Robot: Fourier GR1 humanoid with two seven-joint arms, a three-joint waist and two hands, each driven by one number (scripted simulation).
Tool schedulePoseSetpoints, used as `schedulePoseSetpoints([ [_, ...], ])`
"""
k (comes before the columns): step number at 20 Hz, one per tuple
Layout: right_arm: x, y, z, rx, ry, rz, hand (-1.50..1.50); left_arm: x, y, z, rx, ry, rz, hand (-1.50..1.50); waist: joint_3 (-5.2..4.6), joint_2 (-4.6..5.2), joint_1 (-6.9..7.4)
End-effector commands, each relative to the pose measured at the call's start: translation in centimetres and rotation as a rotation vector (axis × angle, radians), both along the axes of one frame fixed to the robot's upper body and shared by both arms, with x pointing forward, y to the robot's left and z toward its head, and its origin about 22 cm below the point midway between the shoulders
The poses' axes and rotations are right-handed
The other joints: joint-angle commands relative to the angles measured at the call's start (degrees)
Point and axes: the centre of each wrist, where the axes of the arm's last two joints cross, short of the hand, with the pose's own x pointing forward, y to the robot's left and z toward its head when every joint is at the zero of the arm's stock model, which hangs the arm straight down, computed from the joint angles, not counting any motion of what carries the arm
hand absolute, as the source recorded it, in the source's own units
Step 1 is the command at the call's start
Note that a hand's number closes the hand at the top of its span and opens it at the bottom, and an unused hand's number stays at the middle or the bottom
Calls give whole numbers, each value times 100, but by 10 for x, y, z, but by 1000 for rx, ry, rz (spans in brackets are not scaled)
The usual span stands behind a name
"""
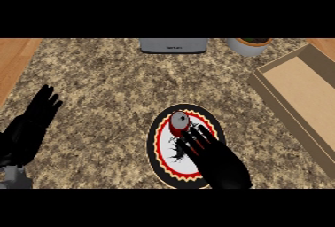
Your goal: Pick the tomato from the plate and place it in the cardboard box
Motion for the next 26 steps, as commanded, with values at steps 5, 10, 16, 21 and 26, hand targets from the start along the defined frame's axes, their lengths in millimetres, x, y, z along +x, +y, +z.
schedulePoseSetpoints([
  [5, 20, 0, -24, -45, 16, -10, -150, -5, -4, -22, -22, 11, 3, 0, 0, 4, 5],
  [10, 17, -12, -23, -61, 19, 6, -150, 0, 4, -11, 0, 4, -7, 0, 1, 2, 0],
  [16, 16, -6, -28, -68, 31, -25, -150, -7, 1, 4, 1, 5, -3, 0, 1, -2, 2],
  [21, 35, -22, -32, -62, 15, -16, -150, 1, 4, -24, -5, 4, -4, 0, -1, 5, -10],
  [26, 36, -10, -54, -1, -14, 68, 150, -4, -7, -9, -14, 3, -27, 0, 1, 3, 10],
])
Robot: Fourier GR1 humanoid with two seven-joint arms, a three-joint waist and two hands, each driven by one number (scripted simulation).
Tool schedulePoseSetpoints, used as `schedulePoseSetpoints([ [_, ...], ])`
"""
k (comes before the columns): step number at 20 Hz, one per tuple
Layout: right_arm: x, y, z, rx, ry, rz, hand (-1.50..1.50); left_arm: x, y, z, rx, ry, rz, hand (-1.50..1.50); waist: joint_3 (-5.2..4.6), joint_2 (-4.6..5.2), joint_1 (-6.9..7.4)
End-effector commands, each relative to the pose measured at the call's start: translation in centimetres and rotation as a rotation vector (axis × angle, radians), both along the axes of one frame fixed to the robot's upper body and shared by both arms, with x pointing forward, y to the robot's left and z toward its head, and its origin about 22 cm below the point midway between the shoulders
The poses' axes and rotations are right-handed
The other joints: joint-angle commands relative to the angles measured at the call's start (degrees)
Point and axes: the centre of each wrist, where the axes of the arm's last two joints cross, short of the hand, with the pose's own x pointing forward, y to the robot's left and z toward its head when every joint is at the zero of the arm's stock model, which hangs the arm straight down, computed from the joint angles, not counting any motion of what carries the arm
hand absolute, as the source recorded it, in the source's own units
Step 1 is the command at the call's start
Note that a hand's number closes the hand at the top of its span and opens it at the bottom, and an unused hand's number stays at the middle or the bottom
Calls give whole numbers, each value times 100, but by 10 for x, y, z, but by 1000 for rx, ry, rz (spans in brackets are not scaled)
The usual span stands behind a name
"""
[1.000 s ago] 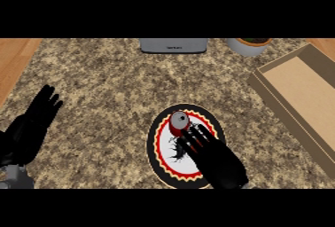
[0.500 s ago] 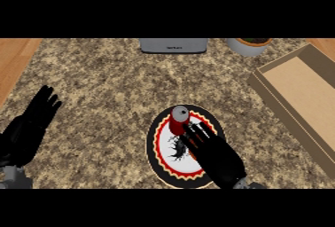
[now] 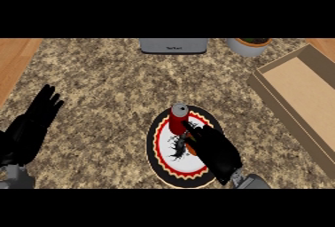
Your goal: Pick the tomato from the plate and place it in the cardboard box
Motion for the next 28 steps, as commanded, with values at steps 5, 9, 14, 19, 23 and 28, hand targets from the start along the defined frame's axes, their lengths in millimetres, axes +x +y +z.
schedulePoseSetpoints([
  [5, 0, 12, -11, 5, -19, 70, 150, -2, 3, -4, 1, 6, 9, 0, 5, 24, -1],
  [9, 9, 3, -11, 29, 29, -60, 150, -9, -5, 17, 14, -5, 15, 0, 7, 19, 10],
  [14, 49, -64, -13, 162, 210, -629, 150, -8, 10, 1, -3, -7, 32, 0, -1, 90, -74],
  [19, 97, -78, 11, 143, 177, -754, 150, 3, 0, 8, 11, 12, 3, 0, 7, 49, 53],
  [23, 109, -95, 42, 179, 61, -752, 150, -4, -1, -2, 3, -6, 8, 0, 5, 29, 14],
  [28, 80, -70, 84, 257, -84, -685, 150, 1, -9, 1, -13, 3, 36, 0, 3, 6, -58],
])
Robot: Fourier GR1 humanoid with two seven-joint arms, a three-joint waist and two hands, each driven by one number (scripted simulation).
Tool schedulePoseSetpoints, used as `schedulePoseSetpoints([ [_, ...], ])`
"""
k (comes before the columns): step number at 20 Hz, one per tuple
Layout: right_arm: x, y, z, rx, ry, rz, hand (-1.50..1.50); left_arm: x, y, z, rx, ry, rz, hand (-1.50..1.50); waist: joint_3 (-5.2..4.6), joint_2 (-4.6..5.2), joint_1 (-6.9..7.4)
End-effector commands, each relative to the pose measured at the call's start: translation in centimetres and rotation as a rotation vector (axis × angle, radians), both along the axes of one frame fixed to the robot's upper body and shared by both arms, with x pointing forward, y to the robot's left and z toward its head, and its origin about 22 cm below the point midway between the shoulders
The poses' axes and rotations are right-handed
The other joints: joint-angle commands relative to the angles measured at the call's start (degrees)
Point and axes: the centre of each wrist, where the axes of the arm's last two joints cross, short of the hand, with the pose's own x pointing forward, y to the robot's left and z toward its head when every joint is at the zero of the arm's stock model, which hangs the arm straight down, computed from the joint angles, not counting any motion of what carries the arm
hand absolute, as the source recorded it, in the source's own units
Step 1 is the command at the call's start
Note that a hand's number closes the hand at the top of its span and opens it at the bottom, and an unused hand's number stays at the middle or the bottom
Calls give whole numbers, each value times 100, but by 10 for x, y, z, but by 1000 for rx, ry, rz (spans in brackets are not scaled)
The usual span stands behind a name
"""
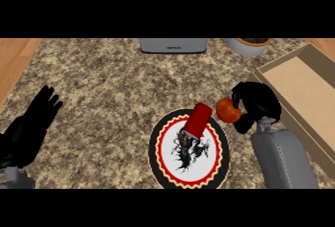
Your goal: Pick the tomato from the plate and place it in the cardboard box
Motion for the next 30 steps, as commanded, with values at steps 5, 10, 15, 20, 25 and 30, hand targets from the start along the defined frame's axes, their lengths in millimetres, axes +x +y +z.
schedulePoseSetpoints([
  [5, -30, 7, 104, 37, -318, -25, 150, 0, 6, -3, -13, 7, 6, 0, -5, -35, -80],
  [10, -43, -5, 148, 39, -464, -185, 150, -3, -6, -12, 11, 10, 11, 0, -3, -12, -37],
  [15, -35, -10, 174, 4, -512, -335, 150, -8, -11, -8, -16, 20, -14, 0, -2, -2, 22],
  [20, -26, -53, 191, 36, -520, -390, 150, -10, -14, -3, -1, -10, 12, 0, 1, 0, 24],
  [25, -7, -108, 173, -46, -474, -387, 150, 9, 17, 3, -2, -3, 15, 0, 0, 14, 15],
  [30, 7, -145, 160, -29, -508, -378, 150, -4, 9, 6, -1, -8, 6, 0, 2, 11, 38],
])
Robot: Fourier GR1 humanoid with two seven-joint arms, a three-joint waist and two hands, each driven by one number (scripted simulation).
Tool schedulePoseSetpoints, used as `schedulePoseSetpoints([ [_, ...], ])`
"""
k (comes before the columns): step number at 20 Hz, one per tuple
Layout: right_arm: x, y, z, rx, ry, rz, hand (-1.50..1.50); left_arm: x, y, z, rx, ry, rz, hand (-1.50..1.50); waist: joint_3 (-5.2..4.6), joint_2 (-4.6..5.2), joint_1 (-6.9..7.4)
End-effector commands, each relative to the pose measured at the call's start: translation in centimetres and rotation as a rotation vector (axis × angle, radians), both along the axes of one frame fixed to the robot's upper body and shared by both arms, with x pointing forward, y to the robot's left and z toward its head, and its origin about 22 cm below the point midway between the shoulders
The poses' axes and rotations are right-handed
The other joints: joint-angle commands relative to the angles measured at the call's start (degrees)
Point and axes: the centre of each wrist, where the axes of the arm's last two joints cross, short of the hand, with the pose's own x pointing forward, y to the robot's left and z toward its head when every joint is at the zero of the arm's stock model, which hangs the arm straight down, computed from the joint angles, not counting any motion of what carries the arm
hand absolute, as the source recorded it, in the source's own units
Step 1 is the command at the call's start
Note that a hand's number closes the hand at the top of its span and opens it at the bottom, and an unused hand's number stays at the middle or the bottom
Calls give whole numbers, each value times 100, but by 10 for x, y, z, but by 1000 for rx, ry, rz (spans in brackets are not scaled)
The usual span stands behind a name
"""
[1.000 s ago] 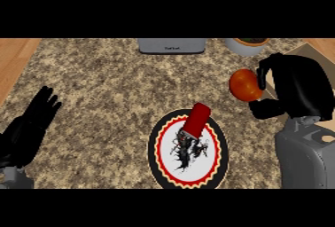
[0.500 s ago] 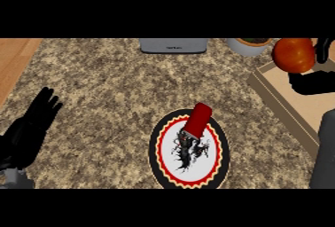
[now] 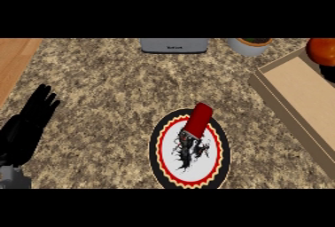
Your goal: Pick the tomato from the plate and place it in the cardboard box
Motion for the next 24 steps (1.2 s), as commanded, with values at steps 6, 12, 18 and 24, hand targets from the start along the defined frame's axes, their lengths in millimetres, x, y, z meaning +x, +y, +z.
schedulePoseSetpoints([
  [6, 21, -56, -49, 15, 6, 27, 150, 3, 0, 5, 9, 0, 2, 0, 1, 1, 12],
  [12, 37, -53, -103, 96, 114, 21, 150, -2, 1, 8, 10, -2, -12, 0, 3, 6, 61],
  [18, 28, -101, -142, 246, 277, -104, -150, -3, -3, 4, 30, 10, -39, 0, 7, 26, 84],
  [24, 29, -98, -148, 301, 195, 60, -150, -4, 1, -9, 6, 0, 1, 0, 1, 0, 16],
])
